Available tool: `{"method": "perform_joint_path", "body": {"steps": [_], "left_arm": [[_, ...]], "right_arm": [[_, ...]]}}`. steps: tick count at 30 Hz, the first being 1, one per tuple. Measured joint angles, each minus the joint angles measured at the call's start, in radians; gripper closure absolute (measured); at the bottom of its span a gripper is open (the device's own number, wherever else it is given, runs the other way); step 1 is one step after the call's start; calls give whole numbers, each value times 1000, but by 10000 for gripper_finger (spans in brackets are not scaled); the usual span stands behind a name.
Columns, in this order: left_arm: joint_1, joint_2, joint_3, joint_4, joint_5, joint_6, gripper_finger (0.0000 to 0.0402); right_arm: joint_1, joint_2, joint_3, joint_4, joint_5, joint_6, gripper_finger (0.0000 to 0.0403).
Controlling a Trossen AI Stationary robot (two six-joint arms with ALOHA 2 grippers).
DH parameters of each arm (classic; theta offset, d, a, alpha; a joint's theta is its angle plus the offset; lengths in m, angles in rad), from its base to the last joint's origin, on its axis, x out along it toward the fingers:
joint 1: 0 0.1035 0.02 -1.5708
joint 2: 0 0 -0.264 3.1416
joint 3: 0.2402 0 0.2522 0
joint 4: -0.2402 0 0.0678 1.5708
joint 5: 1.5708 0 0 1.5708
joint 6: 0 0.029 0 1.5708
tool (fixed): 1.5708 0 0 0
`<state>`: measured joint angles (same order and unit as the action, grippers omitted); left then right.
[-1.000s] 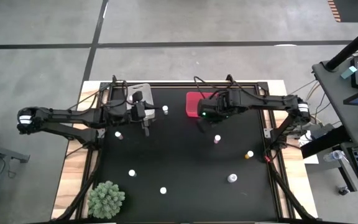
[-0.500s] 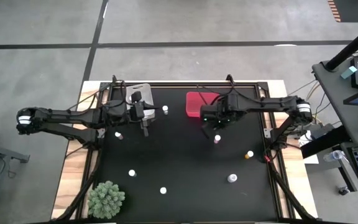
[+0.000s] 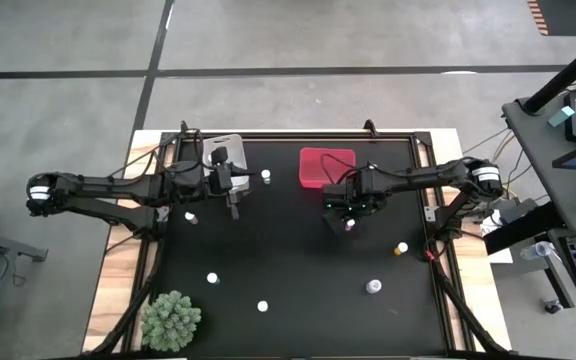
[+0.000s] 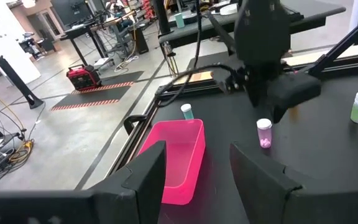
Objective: Pick and place medicine bottles into bin by pill shape (circle, oval)
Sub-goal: Put the pink tablet bottle into the red bin
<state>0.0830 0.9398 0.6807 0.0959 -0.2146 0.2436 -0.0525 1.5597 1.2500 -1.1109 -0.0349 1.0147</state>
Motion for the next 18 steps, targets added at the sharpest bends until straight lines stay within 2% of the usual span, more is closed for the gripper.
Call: {"method": "perform_joint_path", "body": {"steps": [10,18], "left_arm": [[0,0,0,0,0,0,240],[0,0,0,0,0,0,240]], "right_arm": [[0,0,-131,155,0,7,126],[0,0,-170,212,1,7,163]]}}
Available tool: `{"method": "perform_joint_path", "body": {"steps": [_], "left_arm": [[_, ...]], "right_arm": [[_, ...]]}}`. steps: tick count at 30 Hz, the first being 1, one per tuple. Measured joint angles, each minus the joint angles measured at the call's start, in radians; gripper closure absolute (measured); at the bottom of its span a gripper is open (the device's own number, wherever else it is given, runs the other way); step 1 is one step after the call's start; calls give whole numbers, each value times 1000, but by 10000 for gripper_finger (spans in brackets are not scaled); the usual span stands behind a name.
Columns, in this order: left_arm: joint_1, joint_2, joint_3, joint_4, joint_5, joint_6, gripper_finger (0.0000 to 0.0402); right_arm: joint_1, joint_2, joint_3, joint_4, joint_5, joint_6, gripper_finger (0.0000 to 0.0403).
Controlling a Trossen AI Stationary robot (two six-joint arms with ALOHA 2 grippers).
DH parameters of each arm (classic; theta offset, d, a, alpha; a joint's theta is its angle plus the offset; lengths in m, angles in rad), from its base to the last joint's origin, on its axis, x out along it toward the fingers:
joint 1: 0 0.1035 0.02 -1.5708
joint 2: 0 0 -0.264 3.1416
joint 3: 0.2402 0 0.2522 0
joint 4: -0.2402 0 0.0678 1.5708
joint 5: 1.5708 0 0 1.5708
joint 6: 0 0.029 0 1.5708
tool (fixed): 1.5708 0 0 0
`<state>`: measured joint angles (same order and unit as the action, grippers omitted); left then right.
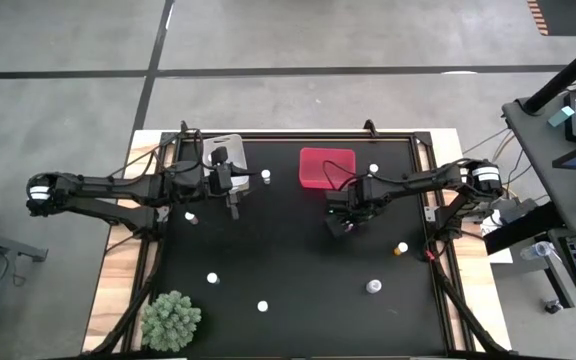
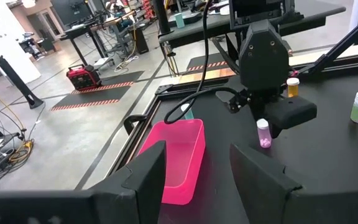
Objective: Pick and place medicine bottles into bin by pill shape (circle, oval)
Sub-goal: Put the pink tablet bottle into the red bin
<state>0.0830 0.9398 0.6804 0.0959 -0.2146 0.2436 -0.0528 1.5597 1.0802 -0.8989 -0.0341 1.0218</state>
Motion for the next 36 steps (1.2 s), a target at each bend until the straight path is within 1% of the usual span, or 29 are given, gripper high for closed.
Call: {"method": "perform_joint_path", "body": {"steps": [11,20,24,29,36], "left_arm": [[0,0,0,0,0,0,240],[0,0,0,0,0,0,240],[0,0,-1,0,0,0,240],[0,0,-14,1,0,6,240],[0,-4,-23,1,-2,26,240]], "right_arm": [[0,0,0,11,7,8,224],[0,0,0,22,7,8,299],[0,0,5,22,7,8,301],[0,0,37,1,7,-3,289],[0,0,153,-84,9,-48,291]]}}
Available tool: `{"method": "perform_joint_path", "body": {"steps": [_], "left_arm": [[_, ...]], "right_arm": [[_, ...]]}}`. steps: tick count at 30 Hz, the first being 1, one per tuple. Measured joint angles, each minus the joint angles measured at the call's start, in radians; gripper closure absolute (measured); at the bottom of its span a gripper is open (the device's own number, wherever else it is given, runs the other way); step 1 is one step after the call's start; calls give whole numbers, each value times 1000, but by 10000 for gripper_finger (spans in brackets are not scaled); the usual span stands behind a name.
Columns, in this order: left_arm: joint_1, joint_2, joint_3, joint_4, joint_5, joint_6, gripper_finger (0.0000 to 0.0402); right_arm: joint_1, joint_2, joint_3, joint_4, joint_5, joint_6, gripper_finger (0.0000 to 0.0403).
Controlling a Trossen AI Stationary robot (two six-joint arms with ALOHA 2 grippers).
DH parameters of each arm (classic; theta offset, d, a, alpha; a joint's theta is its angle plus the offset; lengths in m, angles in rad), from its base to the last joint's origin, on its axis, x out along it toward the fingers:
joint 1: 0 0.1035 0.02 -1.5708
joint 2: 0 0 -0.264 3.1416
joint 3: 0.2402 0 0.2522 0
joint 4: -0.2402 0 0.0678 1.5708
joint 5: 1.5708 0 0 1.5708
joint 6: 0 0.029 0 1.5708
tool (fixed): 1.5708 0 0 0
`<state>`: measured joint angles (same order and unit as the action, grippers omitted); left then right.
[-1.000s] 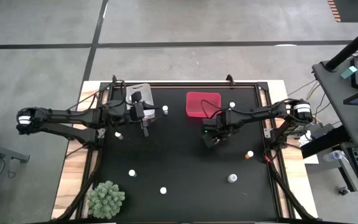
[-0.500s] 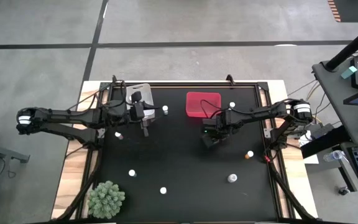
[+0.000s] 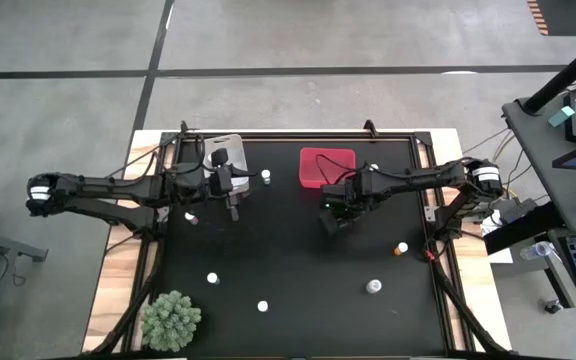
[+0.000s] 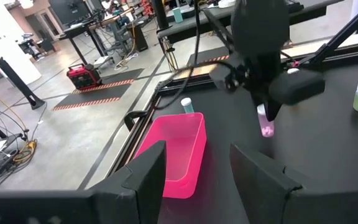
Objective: Pick and place medicine bottles into bin by pill shape (circle, oval)
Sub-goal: Put the pink tablet bottle into the red bin
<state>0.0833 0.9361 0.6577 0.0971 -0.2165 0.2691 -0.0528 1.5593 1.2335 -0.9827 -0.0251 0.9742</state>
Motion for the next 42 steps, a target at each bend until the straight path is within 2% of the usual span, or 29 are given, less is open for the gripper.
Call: {"method": "perform_joint_path", "body": {"steps": [14,42], "left_arm": [[2,-7,-10,0,-3,26,240],[2,-21,-10,0,-10,27,240]], "right_arm": [[-32,30,314,-108,98,-123,291],[-332,448,821,-294,96,-651,291]]}}
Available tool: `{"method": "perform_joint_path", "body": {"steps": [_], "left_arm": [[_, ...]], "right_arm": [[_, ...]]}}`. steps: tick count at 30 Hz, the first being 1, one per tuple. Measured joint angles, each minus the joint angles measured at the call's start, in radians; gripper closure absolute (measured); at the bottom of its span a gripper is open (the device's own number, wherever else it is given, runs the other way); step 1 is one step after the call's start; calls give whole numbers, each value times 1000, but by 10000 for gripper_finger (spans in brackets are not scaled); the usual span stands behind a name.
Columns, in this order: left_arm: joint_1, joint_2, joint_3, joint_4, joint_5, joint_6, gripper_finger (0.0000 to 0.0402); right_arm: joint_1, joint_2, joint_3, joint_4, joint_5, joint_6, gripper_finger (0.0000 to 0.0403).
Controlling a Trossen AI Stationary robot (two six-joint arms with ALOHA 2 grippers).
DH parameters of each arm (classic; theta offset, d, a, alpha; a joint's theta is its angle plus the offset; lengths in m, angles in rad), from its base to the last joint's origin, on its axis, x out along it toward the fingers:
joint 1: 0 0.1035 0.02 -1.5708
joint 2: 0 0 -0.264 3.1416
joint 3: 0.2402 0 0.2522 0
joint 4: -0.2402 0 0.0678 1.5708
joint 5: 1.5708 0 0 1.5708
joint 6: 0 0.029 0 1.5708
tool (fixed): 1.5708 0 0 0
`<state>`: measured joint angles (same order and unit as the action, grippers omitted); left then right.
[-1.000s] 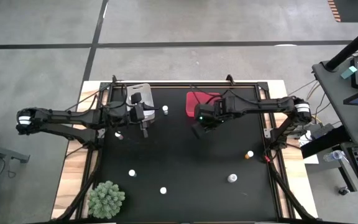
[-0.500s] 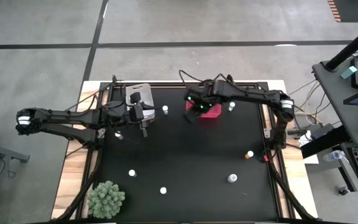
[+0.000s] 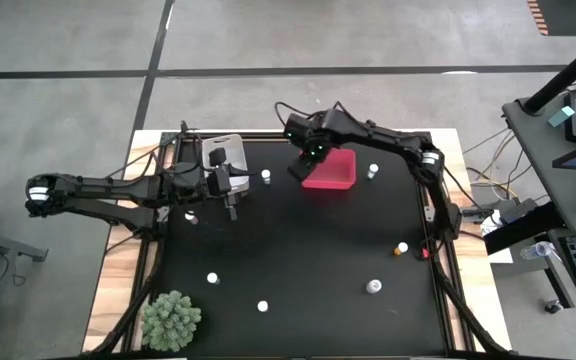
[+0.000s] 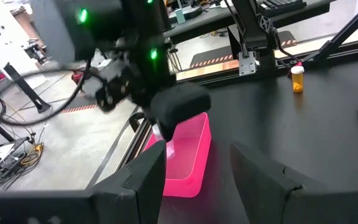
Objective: Pick and place medicine bottles into bin by pill shape (circle, oval)
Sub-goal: Put the pink tablet bottle into the red bin
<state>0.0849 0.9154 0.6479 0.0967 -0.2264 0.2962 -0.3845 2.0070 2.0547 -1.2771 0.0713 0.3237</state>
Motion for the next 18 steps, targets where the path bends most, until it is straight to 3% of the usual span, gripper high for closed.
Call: {"method": "perform_joint_path", "body": {"steps": [18], "left_arm": [[0,-2,0,0,0,0,240]], "right_arm": [[-104,113,41,3,0,-103,291]]}}
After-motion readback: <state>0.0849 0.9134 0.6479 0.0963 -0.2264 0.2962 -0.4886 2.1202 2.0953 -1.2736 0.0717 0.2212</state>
